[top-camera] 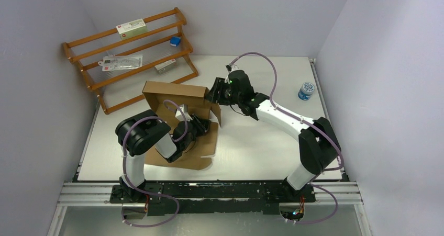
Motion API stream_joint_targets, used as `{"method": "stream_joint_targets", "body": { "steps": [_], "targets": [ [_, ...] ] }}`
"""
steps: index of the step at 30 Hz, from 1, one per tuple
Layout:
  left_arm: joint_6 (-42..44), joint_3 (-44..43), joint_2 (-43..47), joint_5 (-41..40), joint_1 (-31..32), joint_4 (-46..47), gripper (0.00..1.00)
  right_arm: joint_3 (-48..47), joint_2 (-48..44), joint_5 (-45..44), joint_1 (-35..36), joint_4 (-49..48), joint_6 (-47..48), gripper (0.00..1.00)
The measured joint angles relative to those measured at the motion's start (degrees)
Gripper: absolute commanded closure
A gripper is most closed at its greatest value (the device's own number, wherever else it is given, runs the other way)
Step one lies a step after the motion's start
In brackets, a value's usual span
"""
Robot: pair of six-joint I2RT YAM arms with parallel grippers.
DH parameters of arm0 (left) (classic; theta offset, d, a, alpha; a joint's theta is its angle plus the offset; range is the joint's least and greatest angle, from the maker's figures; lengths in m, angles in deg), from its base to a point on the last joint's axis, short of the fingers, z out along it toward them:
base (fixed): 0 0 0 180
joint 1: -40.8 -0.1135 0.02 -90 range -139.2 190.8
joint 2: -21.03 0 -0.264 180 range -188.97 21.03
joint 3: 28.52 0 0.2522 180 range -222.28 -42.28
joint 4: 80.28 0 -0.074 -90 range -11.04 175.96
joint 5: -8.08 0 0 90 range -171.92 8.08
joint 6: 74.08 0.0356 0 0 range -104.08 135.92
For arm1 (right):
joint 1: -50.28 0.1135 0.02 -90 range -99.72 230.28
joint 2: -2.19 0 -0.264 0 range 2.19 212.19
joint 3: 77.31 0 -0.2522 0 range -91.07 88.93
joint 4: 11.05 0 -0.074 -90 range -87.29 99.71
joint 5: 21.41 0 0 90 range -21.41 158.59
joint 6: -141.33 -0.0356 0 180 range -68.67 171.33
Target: Fold the paper box
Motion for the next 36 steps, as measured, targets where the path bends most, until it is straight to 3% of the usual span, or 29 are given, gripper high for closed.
{"method": "stream_joint_targets", "body": {
  "steps": [9, 22, 36],
  "targets": [
    [0.09, -0.02, 0.04, -0.02, 0.02, -0.17, 0.68, 5.84, -4.94, 11.32, -1.70, -5.18, 2.03, 0.47],
    [0.87, -0.02, 1.03, 0.02, 0.00, -1.66, 0.69, 9.27, -0.59, 27.36, -6.34, -13.60, -1.90, 0.48],
    [1.14, -0.02, 2.01, 0.90, -0.39, -3.17, 0.69, 6.97, -5.57, 24.20, -9.79, -5.77, 9.11, 0.38]
  ]
}}
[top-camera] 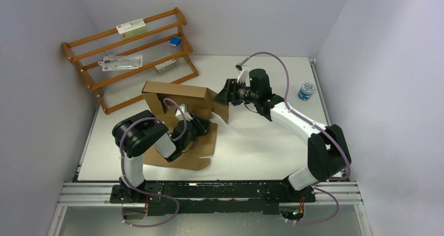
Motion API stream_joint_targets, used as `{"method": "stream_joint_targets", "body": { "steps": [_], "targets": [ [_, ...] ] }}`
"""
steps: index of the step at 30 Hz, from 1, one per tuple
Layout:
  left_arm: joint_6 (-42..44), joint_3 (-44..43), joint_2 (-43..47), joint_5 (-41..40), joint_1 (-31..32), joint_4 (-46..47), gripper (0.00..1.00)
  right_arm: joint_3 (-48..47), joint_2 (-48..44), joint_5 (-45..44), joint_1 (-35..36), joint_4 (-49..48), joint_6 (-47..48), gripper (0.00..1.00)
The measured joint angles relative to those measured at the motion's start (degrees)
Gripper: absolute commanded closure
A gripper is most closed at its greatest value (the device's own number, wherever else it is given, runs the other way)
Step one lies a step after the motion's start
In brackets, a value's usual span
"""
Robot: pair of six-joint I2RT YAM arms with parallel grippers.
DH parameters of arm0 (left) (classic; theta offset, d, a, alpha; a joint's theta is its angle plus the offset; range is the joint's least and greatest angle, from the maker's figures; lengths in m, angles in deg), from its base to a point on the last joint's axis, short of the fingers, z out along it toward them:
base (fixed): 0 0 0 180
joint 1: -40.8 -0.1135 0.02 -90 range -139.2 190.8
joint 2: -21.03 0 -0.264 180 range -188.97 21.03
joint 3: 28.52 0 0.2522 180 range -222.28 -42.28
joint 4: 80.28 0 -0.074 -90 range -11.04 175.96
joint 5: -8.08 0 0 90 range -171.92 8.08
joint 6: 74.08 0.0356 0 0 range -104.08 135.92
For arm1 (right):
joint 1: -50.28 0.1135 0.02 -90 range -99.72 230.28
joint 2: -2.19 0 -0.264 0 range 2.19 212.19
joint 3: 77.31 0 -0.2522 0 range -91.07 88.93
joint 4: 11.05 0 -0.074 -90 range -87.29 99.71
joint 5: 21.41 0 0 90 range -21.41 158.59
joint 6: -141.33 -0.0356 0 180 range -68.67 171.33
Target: Fold the paper box
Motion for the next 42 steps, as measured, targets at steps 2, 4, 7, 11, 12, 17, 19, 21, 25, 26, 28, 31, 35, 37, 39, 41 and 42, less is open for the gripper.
{"method": "stream_joint_targets", "body": {
  "steps": [2, 4, 7, 11, 12, 17, 19, 21, 25, 26, 28, 31, 35, 37, 39, 41, 42],
  "targets": [
    [0.00, 0.00, -0.07, 0.13, -0.13, 0.02, 0.69, 2.19, -2.56, -1.73, -0.22, 0.39, 2.32, 0.38],
    [0.00, 0.00, -0.07, 0.31, -0.31, 0.02, 0.69, 4.50, -4.74, -3.10, -0.33, 0.42, 4.00, 0.38],
    [0.00, -0.09, -0.07, 0.52, -0.42, 0.02, 0.69, 9.05, -7.48, -5.57, -0.33, -0.13, 6.40, 0.39],
    [0.00, -0.13, -0.09, 0.63, -0.42, 0.00, 0.68, 14.43, -8.81, -8.61, -0.37, -2.03, 8.63, 0.51],
    [0.00, -0.13, -0.09, 0.68, -0.42, 0.00, 0.67, 15.34, -8.92, -9.07, -0.37, -2.49, 8.92, 0.56],
    [-0.02, -0.22, -0.11, 0.85, -0.48, 0.02, 0.65, 16.85, -8.92, -9.66, -0.28, -5.29, 9.68, 0.76],
    [0.00, -0.42, -0.11, 0.87, -0.48, 0.00, 0.64, 16.85, -8.92, -9.70, 0.13, -6.84, 9.66, 0.78],
    [0.04, -0.44, -0.13, 0.90, -0.48, -0.13, 0.62, 16.85, -8.92, -10.12, 0.39, -7.74, 9.66, 0.75],
    [0.83, -0.24, 0.61, 1.18, -0.57, -0.55, 0.55, 16.87, -9.77, -12.31, 0.70, -8.07, 9.73, 0.58],
    [1.33, -0.07, 1.66, 1.27, -0.59, -1.64, 0.53, 16.96, -10.40, -13.57, 0.72, -8.13, 9.84, 0.55],
    [2.51, 0.07, 4.83, 1.38, -0.74, -4.61, 0.47, 17.18, -11.67, -15.67, 0.70, -8.13, 10.03, 0.52],
    [4.94, 0.07, 12.44, 1.42, -1.36, -10.19, 0.41, 16.92, -11.98, -18.34, 0.70, -8.15, 10.16, 0.50],
    [9.18, -1.27, 22.38, 0.87, -4.63, -19.47, 0.32, 15.06, -7.30, -18.49, 0.96, -8.37, 8.35, 0.47],
    [11.04, -2.73, 25.38, -0.07, -6.25, -24.63, 0.30, 14.62, -3.82, -18.49, 1.57, -9.05, 6.34, 0.45],
    [12.61, -3.87, 28.02, -0.79, -8.09, -29.51, 0.27, 14.47, -0.74, -18.56, 2.62, -9.49, 4.31, 0.44],
    [13.81, -4.28, 30.38, -1.22, -10.27, -33.77, 0.25, 13.92, 2.69, -19.23, 4.20, -9.68, 1.92, 0.44],
    [14.23, -4.46, 31.28, -1.31, -11.30, -35.67, 0.25, 13.57, 4.28, -19.74, 4.85, -10.03, 0.92, 0.44]
  ]
}}
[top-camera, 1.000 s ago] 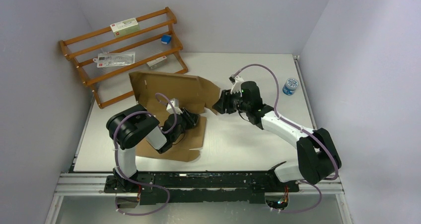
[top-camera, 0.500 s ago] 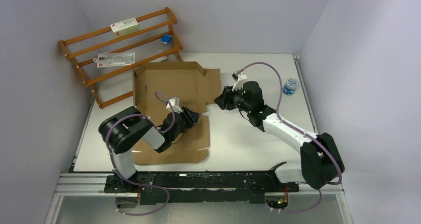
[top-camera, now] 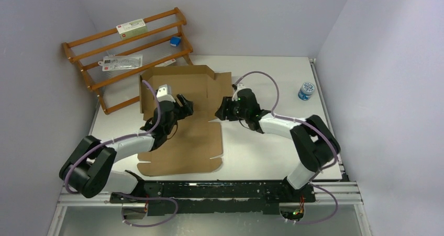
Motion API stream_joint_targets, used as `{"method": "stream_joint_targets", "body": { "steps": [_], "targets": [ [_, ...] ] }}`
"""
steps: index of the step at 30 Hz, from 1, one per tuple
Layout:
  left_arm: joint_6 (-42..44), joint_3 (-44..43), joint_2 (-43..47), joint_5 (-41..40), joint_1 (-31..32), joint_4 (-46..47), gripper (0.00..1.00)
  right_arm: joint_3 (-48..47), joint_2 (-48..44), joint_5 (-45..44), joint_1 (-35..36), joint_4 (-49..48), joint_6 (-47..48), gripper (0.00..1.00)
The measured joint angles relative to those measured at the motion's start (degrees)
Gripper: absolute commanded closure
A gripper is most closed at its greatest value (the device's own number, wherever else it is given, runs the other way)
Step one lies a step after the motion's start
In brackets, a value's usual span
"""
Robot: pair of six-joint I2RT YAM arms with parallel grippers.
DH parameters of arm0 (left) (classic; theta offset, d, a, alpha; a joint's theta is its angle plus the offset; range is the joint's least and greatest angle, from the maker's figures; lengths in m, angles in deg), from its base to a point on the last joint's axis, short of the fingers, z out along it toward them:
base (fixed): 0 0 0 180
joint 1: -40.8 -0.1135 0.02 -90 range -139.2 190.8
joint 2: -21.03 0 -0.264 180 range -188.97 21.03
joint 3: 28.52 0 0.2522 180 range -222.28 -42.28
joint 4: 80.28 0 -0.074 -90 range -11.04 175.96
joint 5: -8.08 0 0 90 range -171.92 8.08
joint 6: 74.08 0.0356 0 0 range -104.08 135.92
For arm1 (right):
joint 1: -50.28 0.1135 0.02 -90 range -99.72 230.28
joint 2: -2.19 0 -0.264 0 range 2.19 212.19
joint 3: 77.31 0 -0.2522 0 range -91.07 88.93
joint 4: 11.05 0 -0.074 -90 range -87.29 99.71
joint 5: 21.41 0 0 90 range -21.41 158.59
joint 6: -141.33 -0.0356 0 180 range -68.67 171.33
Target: Fold the paper box
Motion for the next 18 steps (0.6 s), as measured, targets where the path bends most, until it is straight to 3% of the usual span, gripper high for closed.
{"method": "stream_joint_targets", "body": {
  "steps": [8, 18],
  "targets": [
    [2.40, -3.39, 5.81, -0.31, -7.41, -12.11, 0.20, -4.24, 10.75, -1.49, 1.86, -3.30, -5.33, 0.49],
    [5.01, -6.51, 11.78, -0.04, -16.98, -19.54, 0.19, -4.81, 13.86, -0.24, 1.44, -4.83, -6.67, 0.94]
  ]
}}
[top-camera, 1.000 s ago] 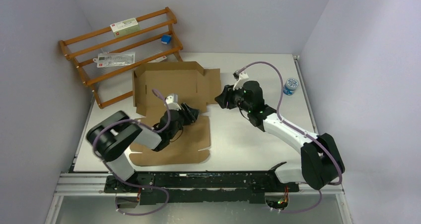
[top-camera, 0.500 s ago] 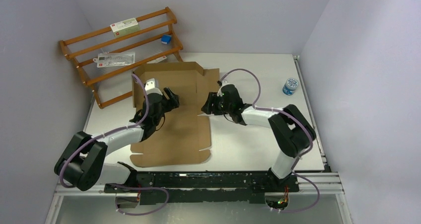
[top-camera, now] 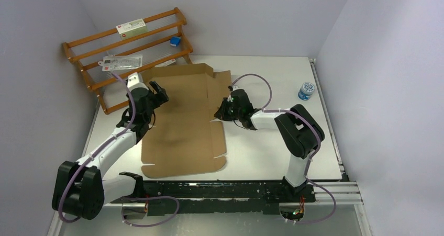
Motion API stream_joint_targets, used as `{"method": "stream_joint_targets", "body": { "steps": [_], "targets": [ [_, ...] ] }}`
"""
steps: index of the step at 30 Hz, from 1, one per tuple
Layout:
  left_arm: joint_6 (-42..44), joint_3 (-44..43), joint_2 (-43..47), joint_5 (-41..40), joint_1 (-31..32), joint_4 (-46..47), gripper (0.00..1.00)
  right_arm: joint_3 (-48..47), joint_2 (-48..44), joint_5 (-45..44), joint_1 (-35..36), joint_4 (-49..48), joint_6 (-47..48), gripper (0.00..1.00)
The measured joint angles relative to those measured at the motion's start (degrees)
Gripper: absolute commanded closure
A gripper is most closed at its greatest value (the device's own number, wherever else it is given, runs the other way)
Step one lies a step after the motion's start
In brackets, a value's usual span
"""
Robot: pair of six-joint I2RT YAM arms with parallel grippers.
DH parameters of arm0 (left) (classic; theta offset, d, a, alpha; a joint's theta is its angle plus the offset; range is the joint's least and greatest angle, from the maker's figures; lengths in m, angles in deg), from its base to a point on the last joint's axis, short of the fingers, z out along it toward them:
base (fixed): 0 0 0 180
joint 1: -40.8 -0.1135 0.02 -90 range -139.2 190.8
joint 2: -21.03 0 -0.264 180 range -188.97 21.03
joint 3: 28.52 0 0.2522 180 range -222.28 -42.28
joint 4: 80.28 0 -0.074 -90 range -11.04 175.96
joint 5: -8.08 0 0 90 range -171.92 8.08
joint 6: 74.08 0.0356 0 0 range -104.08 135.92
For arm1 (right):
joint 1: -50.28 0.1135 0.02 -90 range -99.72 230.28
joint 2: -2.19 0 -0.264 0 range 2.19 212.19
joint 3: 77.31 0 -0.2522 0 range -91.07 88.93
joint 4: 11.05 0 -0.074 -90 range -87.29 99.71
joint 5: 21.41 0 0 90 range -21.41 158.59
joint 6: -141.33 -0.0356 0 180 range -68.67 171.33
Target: Fold the paper box
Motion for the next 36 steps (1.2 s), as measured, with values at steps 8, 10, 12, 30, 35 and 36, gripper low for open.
{"method": "stream_joint_targets", "body": {
  "steps": [8, 10, 12, 30, 35, 36],
  "targets": [
    [3.65, -0.46, 2.97, -1.09, -6.05, -3.30, 0.18, 4.50, -7.23, -0.61, -3.63, 2.12, 0.96, 0.97],
    [4.09, -0.50, 2.62, -0.72, -7.43, -3.58, 0.18, 5.18, -8.24, -0.96, -4.26, 2.93, 1.20, 0.98],
    [4.46, -0.76, 1.36, 0.22, -8.20, -3.69, 0.18, 6.25, -9.75, -1.42, -4.83, 4.17, 1.46, 0.97],
    [7.21, -13.20, -22.38, 21.22, -9.16, -3.43, 0.41, 14.45, -25.66, -8.90, -5.38, 17.03, 6.58, 0.64],
    [9.68, -14.12, -22.77, 20.72, -8.07, -5.95, 0.42, 10.36, -26.25, -11.93, -5.40, 20.13, 8.81, 0.55],
    [10.40, -14.84, -22.93, 20.00, -7.52, -6.95, 0.43, 8.83, -26.25, -12.41, -5.40, 20.44, 9.40, 0.54]
  ]
}}
